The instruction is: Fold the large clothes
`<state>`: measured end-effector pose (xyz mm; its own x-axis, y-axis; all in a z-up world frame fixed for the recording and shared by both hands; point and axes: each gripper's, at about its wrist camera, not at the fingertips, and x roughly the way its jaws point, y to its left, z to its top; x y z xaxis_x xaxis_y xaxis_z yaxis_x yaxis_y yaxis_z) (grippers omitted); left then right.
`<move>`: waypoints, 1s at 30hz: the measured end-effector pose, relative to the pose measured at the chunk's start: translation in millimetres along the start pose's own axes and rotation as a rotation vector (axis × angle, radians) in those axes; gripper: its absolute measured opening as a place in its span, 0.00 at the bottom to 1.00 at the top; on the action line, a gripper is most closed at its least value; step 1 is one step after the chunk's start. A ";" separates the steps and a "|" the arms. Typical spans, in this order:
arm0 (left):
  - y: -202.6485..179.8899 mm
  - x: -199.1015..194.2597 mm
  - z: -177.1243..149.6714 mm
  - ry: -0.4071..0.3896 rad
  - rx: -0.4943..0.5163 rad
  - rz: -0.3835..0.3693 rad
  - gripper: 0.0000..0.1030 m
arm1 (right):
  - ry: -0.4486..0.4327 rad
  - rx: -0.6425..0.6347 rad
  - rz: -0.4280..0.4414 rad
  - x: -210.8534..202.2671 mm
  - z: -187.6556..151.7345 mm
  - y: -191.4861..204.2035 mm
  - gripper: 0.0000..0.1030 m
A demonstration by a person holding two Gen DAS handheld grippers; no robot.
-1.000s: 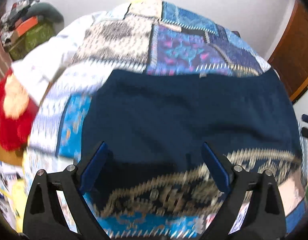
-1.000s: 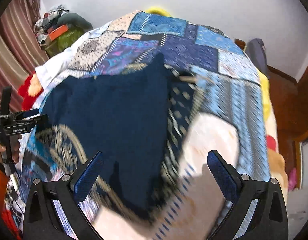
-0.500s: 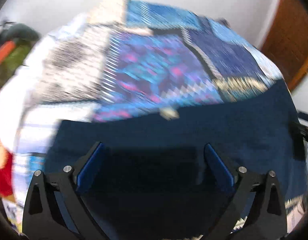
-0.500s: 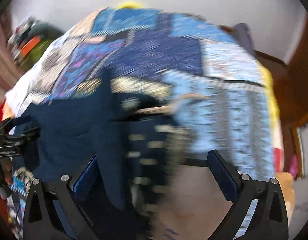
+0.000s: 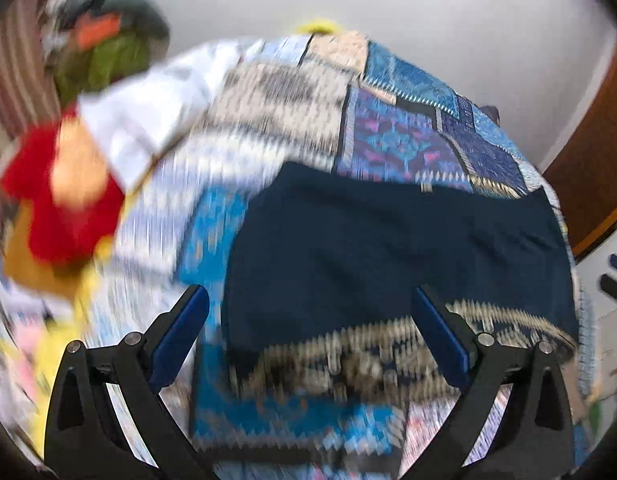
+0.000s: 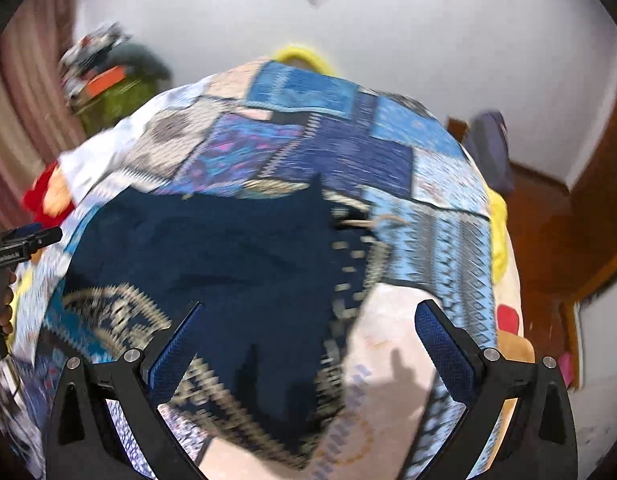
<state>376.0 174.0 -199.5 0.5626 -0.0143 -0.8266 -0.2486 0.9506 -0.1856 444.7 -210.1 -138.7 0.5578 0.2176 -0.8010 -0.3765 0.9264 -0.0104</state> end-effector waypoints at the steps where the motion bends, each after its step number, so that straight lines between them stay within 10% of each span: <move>1: 5.3 0.1 -12.1 0.020 -0.027 -0.010 0.99 | -0.003 -0.023 0.002 0.3 -3.8 12.3 1.00; 10: 26.3 53.9 -94.2 0.243 -0.306 -0.247 0.99 | 0.204 -0.126 0.027 73.7 -53.3 76.7 1.00; 24: 27.9 117.7 -53.1 0.122 -0.524 -0.365 0.80 | 0.179 -0.186 0.102 77.3 -77.0 48.4 1.00; 30: 27.2 124.5 -34.6 0.059 -0.582 -0.313 0.35 | 0.178 -0.171 0.117 76.3 -74.7 45.4 1.00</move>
<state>412.0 187.4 -325.9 0.6374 -0.2957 -0.7115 -0.4749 0.5764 -0.6650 414.9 -174.4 -245.0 0.3699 0.2482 -0.8953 -0.5581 0.8298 -0.0006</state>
